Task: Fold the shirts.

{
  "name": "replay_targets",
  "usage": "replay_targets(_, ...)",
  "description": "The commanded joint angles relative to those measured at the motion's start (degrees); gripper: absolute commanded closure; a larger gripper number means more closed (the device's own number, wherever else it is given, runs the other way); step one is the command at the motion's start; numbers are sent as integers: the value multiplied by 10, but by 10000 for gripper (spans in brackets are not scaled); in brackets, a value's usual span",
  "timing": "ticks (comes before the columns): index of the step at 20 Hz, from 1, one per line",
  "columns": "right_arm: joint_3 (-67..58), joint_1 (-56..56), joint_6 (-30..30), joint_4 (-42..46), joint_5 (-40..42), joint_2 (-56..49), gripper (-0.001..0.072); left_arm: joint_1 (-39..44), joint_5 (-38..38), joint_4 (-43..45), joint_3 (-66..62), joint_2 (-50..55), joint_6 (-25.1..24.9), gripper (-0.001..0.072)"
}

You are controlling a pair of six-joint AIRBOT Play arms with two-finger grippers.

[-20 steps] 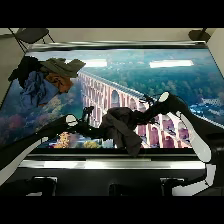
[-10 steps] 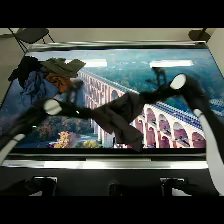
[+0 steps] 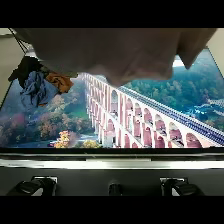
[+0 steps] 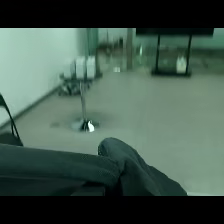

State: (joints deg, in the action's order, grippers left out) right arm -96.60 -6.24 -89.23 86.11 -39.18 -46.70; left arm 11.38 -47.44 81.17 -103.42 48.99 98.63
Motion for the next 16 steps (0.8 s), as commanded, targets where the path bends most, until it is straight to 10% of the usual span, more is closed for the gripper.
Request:
replay_targets(1,-9,0,-31,-6,27,66,656,-8,58,-65,-35,-38,2,675)
replay_targets(8,-9,0,-42,-8,-69,80,656,-8,59,-50,-35,-28,-9,674)
replay_targets(16,39,0,-70,0,-448,-138,656,-8,-56,80,39,148,-11,672)
